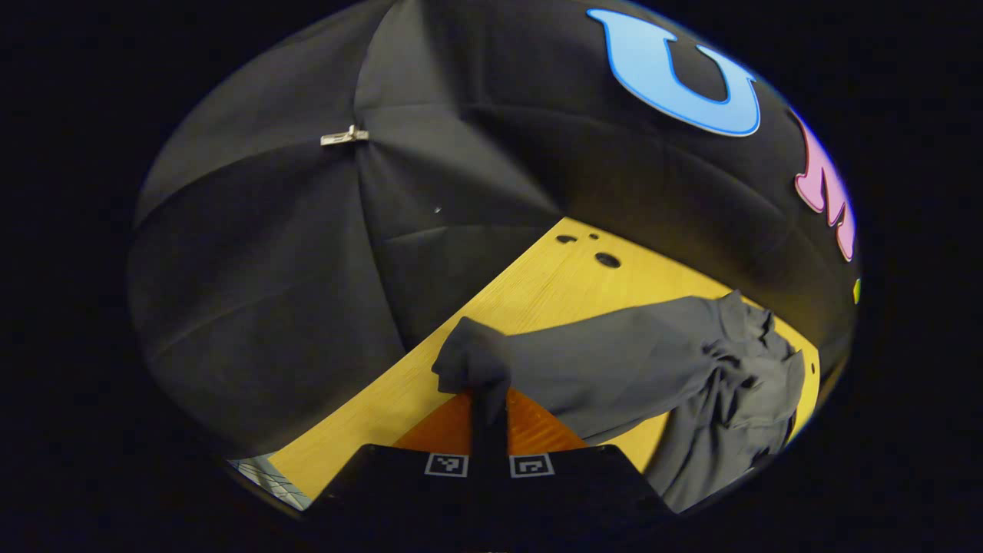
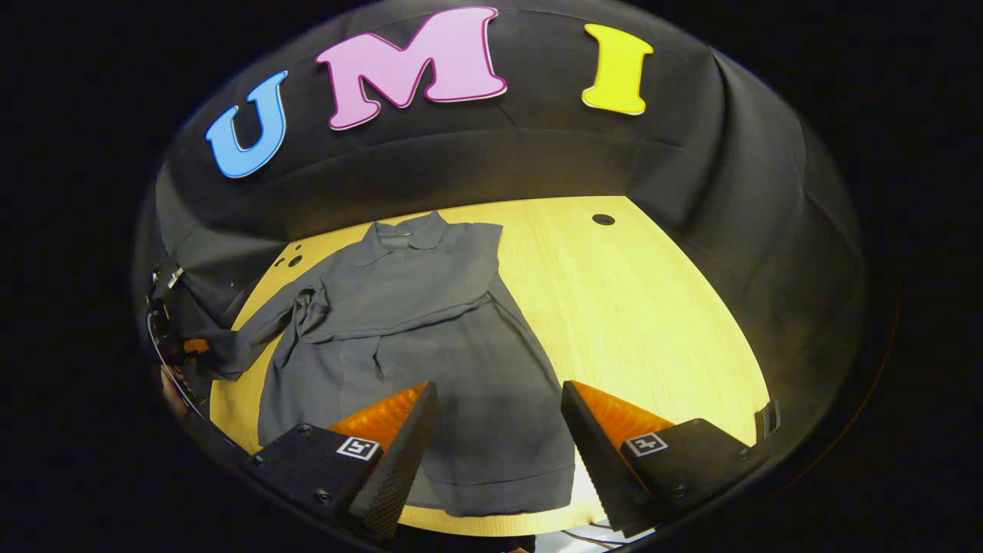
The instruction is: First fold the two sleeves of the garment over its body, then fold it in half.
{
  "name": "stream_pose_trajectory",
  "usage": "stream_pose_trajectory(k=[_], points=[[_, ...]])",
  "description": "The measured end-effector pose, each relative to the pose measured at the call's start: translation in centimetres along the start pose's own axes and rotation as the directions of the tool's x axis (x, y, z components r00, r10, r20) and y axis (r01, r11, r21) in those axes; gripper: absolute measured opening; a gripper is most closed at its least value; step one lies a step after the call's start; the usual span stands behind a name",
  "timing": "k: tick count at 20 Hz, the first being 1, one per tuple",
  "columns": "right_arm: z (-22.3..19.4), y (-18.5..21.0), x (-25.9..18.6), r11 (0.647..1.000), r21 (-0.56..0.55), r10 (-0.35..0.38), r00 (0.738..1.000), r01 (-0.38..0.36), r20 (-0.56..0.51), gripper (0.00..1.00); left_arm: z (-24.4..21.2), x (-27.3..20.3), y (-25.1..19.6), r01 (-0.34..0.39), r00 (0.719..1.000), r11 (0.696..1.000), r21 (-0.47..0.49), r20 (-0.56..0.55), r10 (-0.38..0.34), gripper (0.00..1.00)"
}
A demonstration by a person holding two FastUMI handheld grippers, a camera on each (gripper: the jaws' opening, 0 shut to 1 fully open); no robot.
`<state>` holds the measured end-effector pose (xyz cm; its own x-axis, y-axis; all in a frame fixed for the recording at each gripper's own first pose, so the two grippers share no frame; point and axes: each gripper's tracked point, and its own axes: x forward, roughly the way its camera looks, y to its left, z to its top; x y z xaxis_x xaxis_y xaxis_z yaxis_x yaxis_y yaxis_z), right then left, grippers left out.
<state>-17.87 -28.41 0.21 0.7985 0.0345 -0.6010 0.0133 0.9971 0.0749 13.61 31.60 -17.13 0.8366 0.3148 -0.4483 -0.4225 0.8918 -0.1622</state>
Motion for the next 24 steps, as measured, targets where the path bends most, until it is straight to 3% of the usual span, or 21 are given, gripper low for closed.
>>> stream_pose_trajectory(k=[4,9,16,24], points=[[-0.7,-1.7,0.2,0.999,0.041,0.017,1.0,-0.016,-0.01,0.99,4.3,-2.1,-7.0,0.1,0.993,0.995,-0.003,0.064,-0.1,0.05],[-2.4,-4.3,0.3,0.996,0.087,0.026,0.999,-0.023,-0.037,0.99,6.7,-3.7,-17.8,0.211,0.971,0.976,0.059,0.106,-0.216,0.05],[-3.0,-7.4,0.9,0.992,0.127,0.034,0.998,-0.026,-0.054,0.99,5.1,-7.0,-32.2,0.381,0.914,0.905,0.189,0.069,-0.399,0.02],[-3.0,-9.2,1.9,0.993,0.098,0.075,0.994,-0.067,-0.076,0.99,-0.1,-9.3,-45.6,0.531,0.844,0.826,0.188,-0.025,-0.536,0.05]])
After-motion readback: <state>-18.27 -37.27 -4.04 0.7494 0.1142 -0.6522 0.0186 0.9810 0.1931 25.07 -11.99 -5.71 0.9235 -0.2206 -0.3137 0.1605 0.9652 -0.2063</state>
